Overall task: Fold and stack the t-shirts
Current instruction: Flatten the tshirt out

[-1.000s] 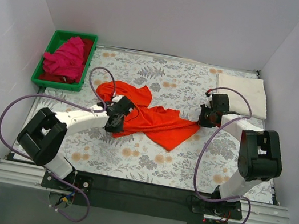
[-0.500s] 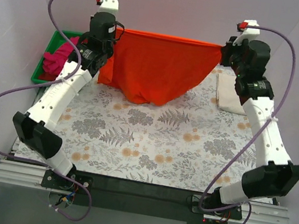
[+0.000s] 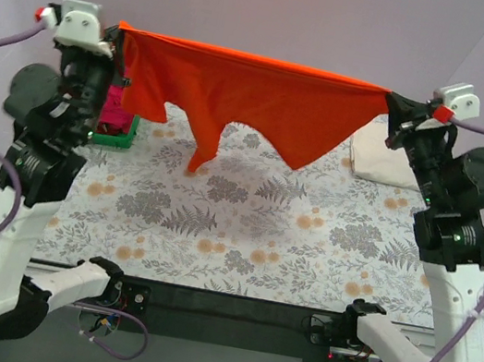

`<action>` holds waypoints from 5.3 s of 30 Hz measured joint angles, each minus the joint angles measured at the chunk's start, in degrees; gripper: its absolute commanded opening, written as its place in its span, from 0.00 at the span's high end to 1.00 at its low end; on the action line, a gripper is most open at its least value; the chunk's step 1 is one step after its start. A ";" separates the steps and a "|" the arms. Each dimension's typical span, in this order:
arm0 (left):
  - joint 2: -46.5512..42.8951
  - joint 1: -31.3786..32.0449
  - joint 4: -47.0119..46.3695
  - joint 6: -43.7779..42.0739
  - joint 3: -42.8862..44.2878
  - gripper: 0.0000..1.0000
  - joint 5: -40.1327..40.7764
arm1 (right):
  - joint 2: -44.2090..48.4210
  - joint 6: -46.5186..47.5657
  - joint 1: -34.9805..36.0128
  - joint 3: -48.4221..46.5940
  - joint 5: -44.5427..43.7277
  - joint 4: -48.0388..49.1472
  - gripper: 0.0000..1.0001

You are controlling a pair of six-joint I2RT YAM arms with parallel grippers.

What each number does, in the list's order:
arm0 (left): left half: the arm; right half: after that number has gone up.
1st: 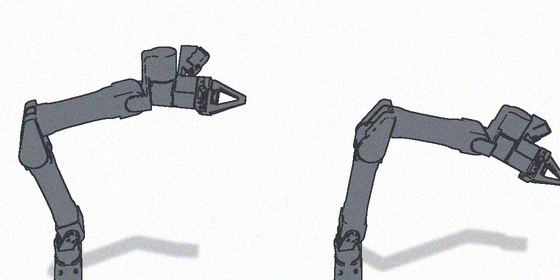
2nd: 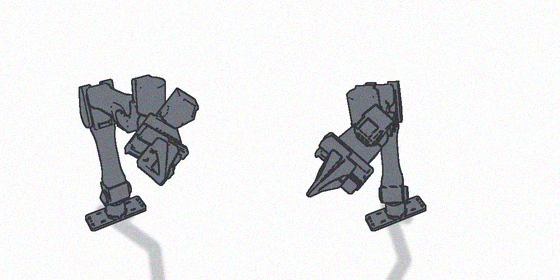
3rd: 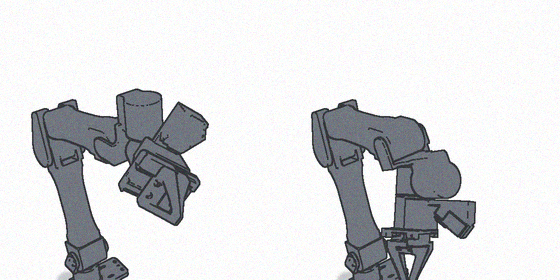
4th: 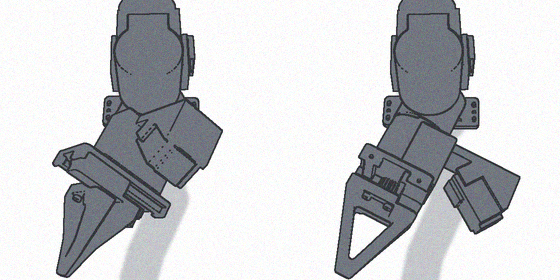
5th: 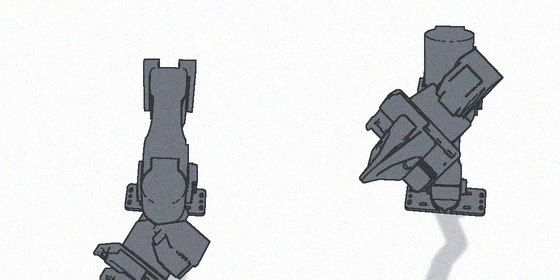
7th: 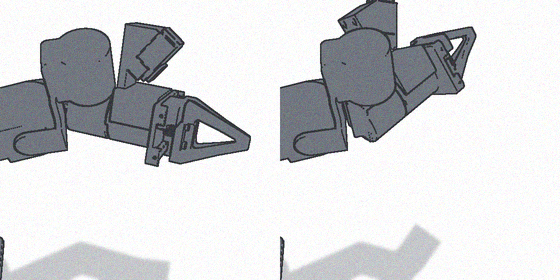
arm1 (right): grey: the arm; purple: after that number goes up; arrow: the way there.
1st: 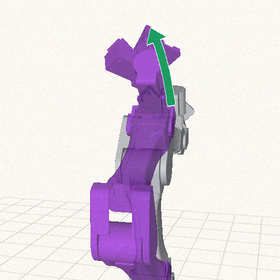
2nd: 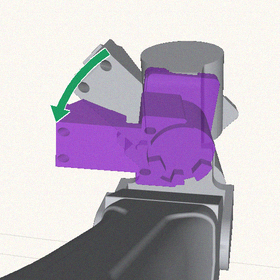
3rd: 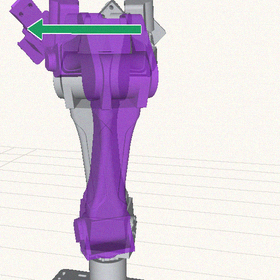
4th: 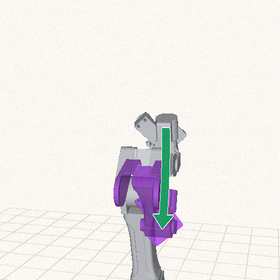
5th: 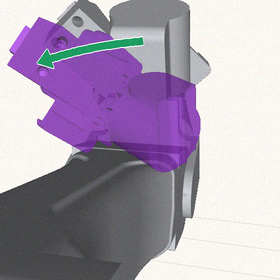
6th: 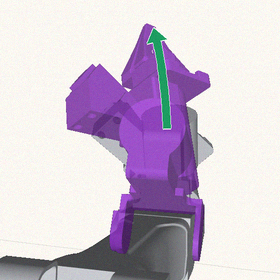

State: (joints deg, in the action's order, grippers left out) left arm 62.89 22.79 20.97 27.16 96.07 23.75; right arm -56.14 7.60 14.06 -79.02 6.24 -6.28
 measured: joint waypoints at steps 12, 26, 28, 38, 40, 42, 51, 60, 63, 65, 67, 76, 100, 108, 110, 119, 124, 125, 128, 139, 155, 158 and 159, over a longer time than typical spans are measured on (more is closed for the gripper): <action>-1.90 -0.33 -1.53 -4.79 0.98 1.00 -10.58 | 6.38 5.44 -0.37 -0.59 -0.07 3.45 0.99; 42.99 -2.01 -14.36 -11.58 -17.64 1.00 -2.62 | -26.03 8.57 -1.64 16.57 -12.81 7.78 0.99; 51.15 -2.01 -15.82 -12.59 -16.48 1.00 -1.79 | -33.00 9.09 -1.62 16.55 -13.70 9.40 0.99; 67.91 -2.21 -26.71 -17.97 -4.28 0.71 3.98 | -57.02 13.57 -1.57 3.91 -20.20 13.20 0.97; 68.76 -2.49 -28.41 -17.90 -1.16 0.61 5.97 | -59.19 13.77 -1.62 -0.02 -23.39 13.75 0.87; 69.92 -3.13 -29.51 -16.63 3.19 0.48 7.85 | -60.70 13.38 -1.73 -3.80 -26.47 14.12 0.61; 66.23 -6.54 -15.82 4.26 9.66 0.19 7.45 | -59.87 6.08 -2.25 -14.78 -31.85 6.05 0.38; 39.76 -6.86 0.76 26.18 -16.61 0.23 -1.29 | -39.23 -11.61 -1.62 7.19 -16.13 -3.61 0.46; 31.98 -6.80 3.43 30.62 -25.20 0.31 -4.35 | -34.56 -16.94 -1.53 14.53 -9.81 -4.52 0.51; 28.00 -6.73 4.92 32.92 -30.99 0.33 -6.43 | -32.74 -19.45 -1.55 18.86 -7.17 -4.57 0.55; 25.83 -6.71 5.81 34.58 -35.89 0.34 -7.82 | -31.12 -21.35 -1.55 23.30 -5.03 -5.20 0.57; 22.43 -6.71 9.11 39.26 -50.18 0.38 -10.14 | -26.58 -24.09 -1.55 33.55 -3.23 -6.88 0.64; 18.36 -15.72 16.41 57.27 -53.77 0.58 -7.85 | -13.44 -30.14 -13.18 49.46 -1.22 -5.60 0.59; 11.67 -15.93 19.91 55.39 -51.63 0.35 -9.11 | -8.68 -27.26 0.15 46.03 -2.69 -7.72 0.58; 9.66 -15.93 19.91 53.92 -50.10 0.34 -9.46 | -8.79 -24.94 7.28 43.10 -0.96 -6.80 0.59; 4.98 -15.93 11.45 47.19 -50.21 0.31 -11.30 | -24.20 -11.17 37.75 26.91 7.54 -3.76 0.61; 2.58 -15.91 6.95 44.63 -54.27 0.33 -12.39 | -36.81 -5.22 47.34 19.10 9.75 -4.66 0.71; 2.25 -15.91 6.34 44.39 -55.10 0.34 -12.61 | -38.95 -4.31 48.54 17.94 10.27 -4.90 0.73; 1.11 -15.93 4.70 43.78 -57.46 0.34 -13.27 | -43.65 -2.40 50.36 16.15 11.58 -6.14 0.77; -0.09 -15.91 0.15 42.45 -60.52 0.35 -13.88 | -47.87 1.05 49.22 16.26 7.69 -8.50 0.90; 0.70 -15.93 -0.50 41.62 -60.52 0.35 -13.86 | -38.25 -1.62 48.33 15.23 1.07 -16.15 0.81; 0.68 -15.93 -0.50 41.62 -60.52 0.35 -13.79 | -40.11 -1.09 49.22 14.05 3.45 -15.78 0.81; 0.68 -15.93 -0.50 41.62 -60.52 0.35 -13.75 | -40.87 -0.94 49.42 14.05 3.91 -15.87 0.81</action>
State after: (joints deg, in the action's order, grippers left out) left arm 63.57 6.85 20.47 68.77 35.55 10.00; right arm -97.01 6.66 63.48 -64.97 10.15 -22.15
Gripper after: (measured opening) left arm 0.652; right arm 0.189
